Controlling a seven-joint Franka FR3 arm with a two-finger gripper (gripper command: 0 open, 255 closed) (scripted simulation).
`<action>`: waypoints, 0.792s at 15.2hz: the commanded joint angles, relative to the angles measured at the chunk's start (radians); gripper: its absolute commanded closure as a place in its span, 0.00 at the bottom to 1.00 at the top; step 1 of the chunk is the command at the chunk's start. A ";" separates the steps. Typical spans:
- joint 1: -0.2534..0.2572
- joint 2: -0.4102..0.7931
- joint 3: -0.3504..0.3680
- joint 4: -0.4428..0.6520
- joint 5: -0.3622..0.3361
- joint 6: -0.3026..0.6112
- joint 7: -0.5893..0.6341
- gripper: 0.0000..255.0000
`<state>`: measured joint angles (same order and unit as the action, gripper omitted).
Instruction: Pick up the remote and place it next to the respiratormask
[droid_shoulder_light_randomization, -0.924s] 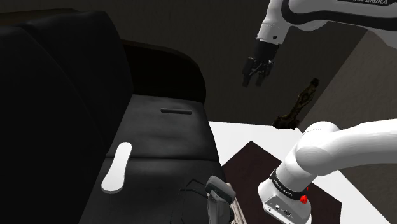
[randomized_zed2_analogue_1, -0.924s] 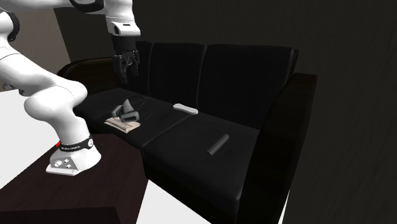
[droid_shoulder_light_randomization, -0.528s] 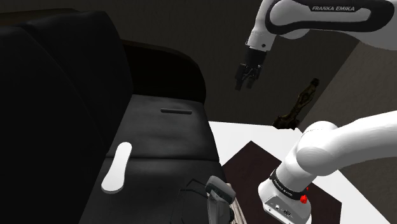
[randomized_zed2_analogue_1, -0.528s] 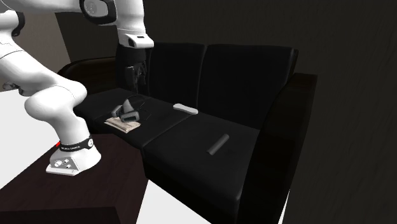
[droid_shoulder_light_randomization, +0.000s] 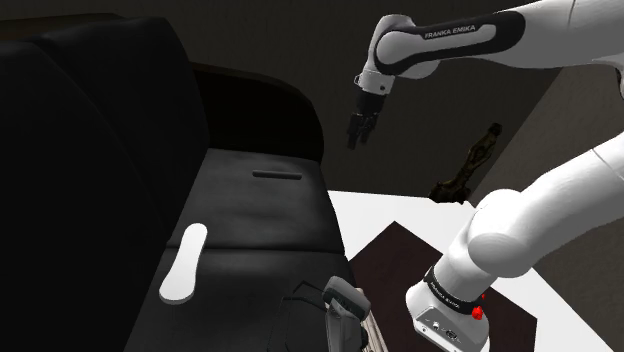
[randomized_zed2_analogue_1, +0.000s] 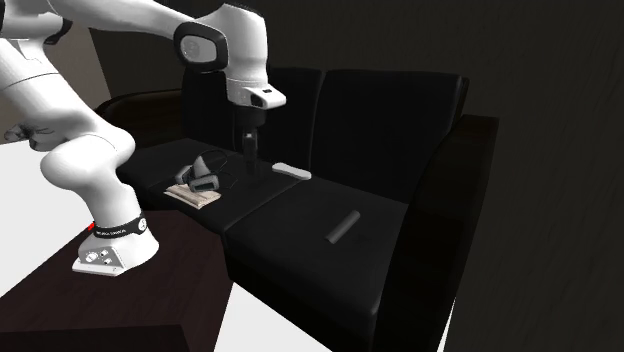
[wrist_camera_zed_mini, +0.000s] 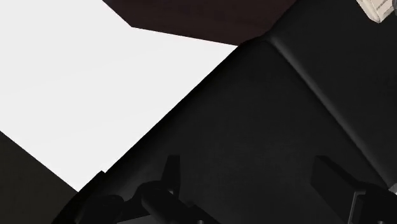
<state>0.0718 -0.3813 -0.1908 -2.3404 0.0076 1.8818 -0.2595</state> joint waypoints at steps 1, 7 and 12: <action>0.015 0.084 -0.014 0.030 0.007 0.052 -0.065 0.00; 0.044 0.322 -0.037 0.151 0.047 0.160 -0.253 0.00; 0.050 0.520 -0.027 0.283 0.090 0.217 -0.397 0.00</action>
<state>0.1224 0.1002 -0.2200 -2.0865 0.0902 2.0905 -0.6241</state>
